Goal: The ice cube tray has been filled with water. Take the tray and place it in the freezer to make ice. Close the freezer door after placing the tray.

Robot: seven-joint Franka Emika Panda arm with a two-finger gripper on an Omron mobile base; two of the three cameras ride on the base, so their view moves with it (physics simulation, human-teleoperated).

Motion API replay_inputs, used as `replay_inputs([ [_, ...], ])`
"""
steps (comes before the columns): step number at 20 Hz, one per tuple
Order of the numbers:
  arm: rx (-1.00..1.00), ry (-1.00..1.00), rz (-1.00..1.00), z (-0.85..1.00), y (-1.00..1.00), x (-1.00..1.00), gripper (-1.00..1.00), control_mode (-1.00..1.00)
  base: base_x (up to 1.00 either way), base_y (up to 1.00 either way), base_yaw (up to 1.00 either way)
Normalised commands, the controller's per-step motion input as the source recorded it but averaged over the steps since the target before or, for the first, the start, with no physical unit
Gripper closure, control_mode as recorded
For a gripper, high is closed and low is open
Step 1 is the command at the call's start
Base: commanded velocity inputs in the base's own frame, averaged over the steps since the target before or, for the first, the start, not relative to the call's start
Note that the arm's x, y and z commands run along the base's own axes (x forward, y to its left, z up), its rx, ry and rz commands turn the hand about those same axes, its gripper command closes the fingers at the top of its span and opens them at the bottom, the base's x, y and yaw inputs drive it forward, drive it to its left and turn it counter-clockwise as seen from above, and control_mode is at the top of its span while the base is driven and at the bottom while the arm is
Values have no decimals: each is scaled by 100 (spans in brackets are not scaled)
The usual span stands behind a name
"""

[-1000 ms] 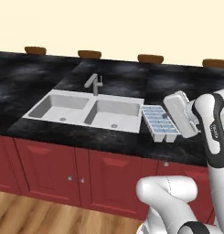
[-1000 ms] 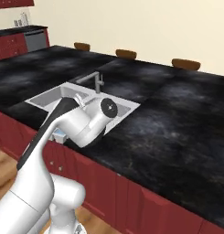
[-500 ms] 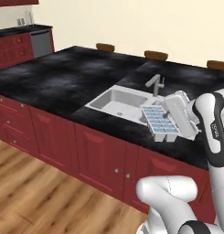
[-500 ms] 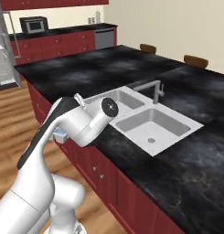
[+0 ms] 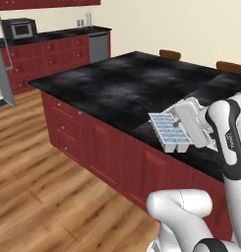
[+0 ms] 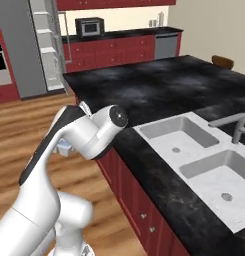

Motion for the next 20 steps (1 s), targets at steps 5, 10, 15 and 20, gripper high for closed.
replay_inputs([
  [5, 0, 0, 0, 0, 0, 0, 100, 100, 100, 52, 15],
  [10, 0, 0, 0, 0, 0, 0, 100, 100, 100, 53, 1],
  [15, 0, 0, 0, 0, 0, 0, 100, 100, 100, 70, 0],
  [20, 0, 0, 0, 0, 0, 0, 100, 100, 100, 75, 0],
])
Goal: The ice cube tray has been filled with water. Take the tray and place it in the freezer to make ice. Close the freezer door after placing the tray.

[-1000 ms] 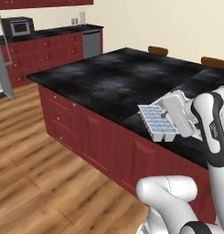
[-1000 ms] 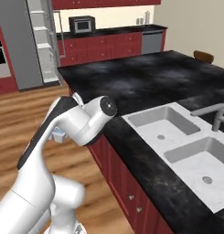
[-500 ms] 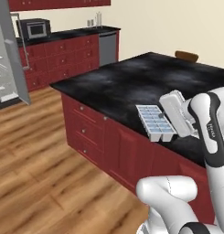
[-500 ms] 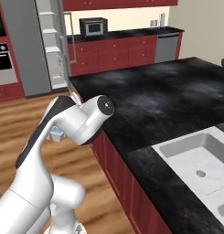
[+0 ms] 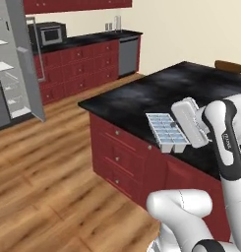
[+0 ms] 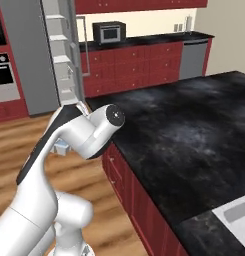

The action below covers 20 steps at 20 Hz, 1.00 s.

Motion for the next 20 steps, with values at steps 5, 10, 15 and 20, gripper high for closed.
replay_inputs([
  [5, 0, 0, 0, 0, 0, 0, 100, 100, 100, 78, 0],
  [10, 0, 0, 0, 0, 0, 0, 100, 100, 100, 76, 0],
  [15, 0, 0, 0, 0, 0, 0, 100, 100, 100, 67, 0],
  [20, 0, 0, 0, 0, 0, 0, 100, 100, 100, 64, 0],
])
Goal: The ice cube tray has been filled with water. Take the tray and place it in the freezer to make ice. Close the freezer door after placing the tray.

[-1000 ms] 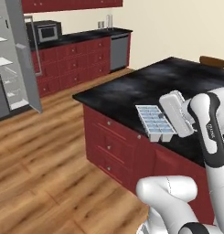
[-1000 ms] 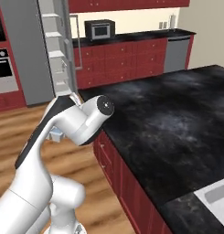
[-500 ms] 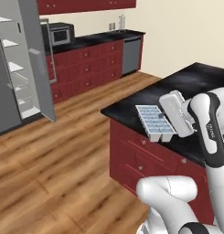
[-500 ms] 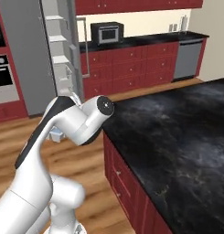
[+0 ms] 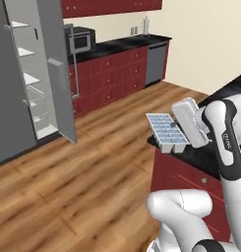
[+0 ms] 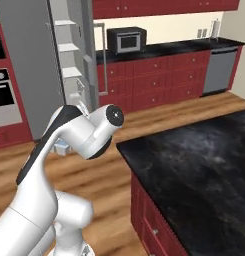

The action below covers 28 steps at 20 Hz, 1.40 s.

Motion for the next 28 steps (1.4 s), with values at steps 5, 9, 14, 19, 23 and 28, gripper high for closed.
replay_inputs([
  [5, 0, 0, 0, 0, 0, 0, 100, 100, 100, 64, 0],
  [9, 0, 0, 0, 0, 0, 0, 100, 100, 100, 64, 0],
  [14, 0, 0, 0, 0, 0, 0, 100, 100, 100, 65, 0],
  [19, 0, 0, 0, 0, 0, 0, 100, 100, 100, 55, 0],
  [23, 0, 0, 0, 0, 0, 0, 100, 100, 100, 37, 0],
  [28, 0, 0, 0, 0, 0, 0, 100, 100, 100, 23, 3],
])
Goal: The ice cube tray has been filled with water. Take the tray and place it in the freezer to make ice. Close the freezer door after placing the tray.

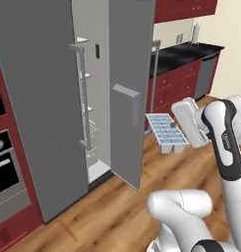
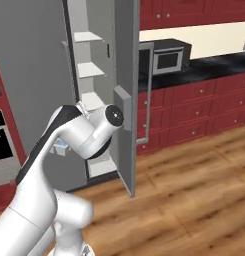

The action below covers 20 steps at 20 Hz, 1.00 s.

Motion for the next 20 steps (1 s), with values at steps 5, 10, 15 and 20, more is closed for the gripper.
replay_inputs([
  [5, 0, 0, 0, 0, 0, 0, 100, 100, 98, 2, 10],
  [10, 0, 0, 0, 0, 0, 0, 100, 100, 92, 0, 17],
  [15, 0, 0, 0, 0, 0, 0, 100, 100, 84, 0, 19],
  [20, 0, 0, 0, 0, 0, 0, 100, 100, 69, 0, 19],
])
